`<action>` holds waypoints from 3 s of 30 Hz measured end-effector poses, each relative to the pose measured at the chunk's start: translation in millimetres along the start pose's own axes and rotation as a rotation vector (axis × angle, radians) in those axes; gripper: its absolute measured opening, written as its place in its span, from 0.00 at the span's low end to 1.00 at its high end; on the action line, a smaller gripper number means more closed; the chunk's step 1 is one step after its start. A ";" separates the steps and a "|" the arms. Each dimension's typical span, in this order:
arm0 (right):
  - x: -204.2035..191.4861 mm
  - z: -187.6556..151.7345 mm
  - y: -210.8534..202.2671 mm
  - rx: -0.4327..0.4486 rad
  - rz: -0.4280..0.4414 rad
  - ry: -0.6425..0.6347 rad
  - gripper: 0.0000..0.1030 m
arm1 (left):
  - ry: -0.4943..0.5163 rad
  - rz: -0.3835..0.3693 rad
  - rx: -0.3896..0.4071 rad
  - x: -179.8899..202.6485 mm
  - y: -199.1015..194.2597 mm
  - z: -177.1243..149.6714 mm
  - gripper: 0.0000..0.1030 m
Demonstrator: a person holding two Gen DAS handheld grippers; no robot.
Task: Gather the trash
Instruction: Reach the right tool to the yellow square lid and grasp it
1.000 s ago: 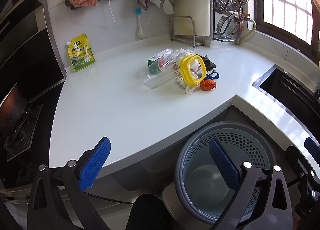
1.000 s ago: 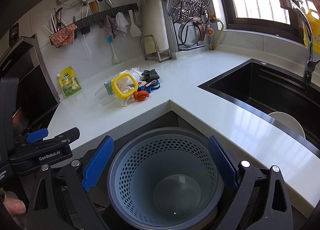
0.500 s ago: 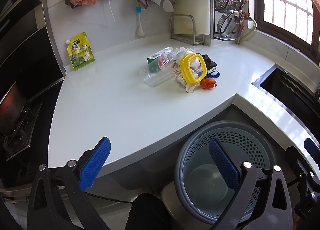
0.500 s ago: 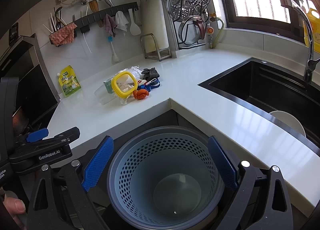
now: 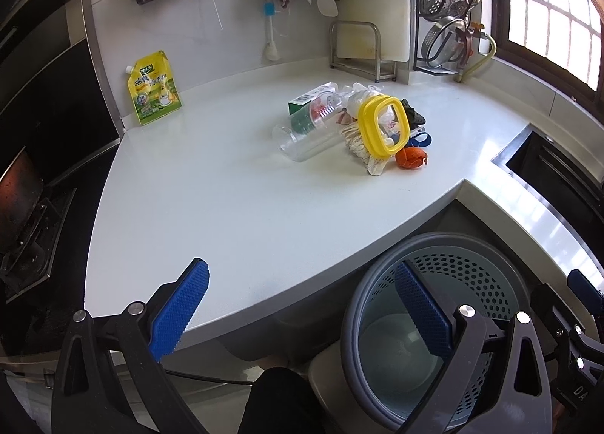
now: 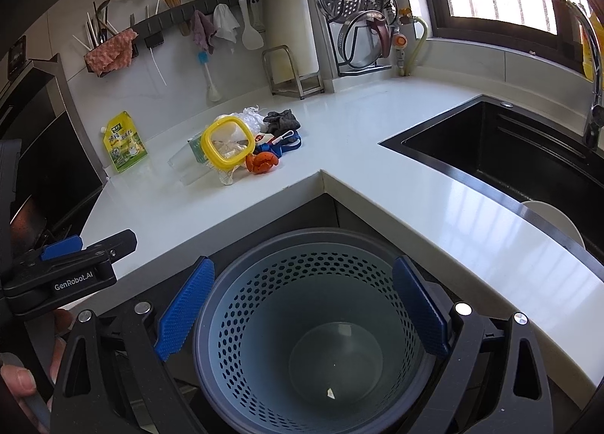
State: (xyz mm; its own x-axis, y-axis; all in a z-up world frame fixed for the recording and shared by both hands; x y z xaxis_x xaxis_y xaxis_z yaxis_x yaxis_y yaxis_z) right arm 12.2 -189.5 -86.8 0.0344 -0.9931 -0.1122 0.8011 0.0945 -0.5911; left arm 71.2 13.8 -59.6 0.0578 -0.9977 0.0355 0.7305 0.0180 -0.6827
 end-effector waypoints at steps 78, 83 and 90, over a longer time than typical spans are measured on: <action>-87.1 139.8 171.1 0.052 0.173 -0.308 0.68 | -0.053 -0.085 -0.027 -53.6 119.6 91.5 0.94; -78.1 140.2 155.5 0.077 0.168 -0.273 0.68 | -0.028 -0.113 -0.029 -45.4 119.5 93.3 0.94; -50.1 127.9 128.8 0.070 0.153 -0.187 0.68 | 0.062 -0.195 -0.038 -24.0 122.3 106.9 0.94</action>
State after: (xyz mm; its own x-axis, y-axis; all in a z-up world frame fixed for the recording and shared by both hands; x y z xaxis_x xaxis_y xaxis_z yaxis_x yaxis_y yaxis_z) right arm 190.1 -136.5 -55.1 0.2631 -0.9639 -0.0420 0.8171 0.2457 -0.5216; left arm 231.9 47.0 -65.9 -0.1253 -0.9842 0.1251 0.6975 -0.1770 -0.6944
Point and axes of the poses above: each gripper's, at about its wrist camera, not at the fingertips, and y roughly the way its jaws point, x to its right, z to its top, the point moved 7 cm from there along y, roughly the way its jaws point, and after that the axes turned 9 degrees about -y, right-handed, at the moved point
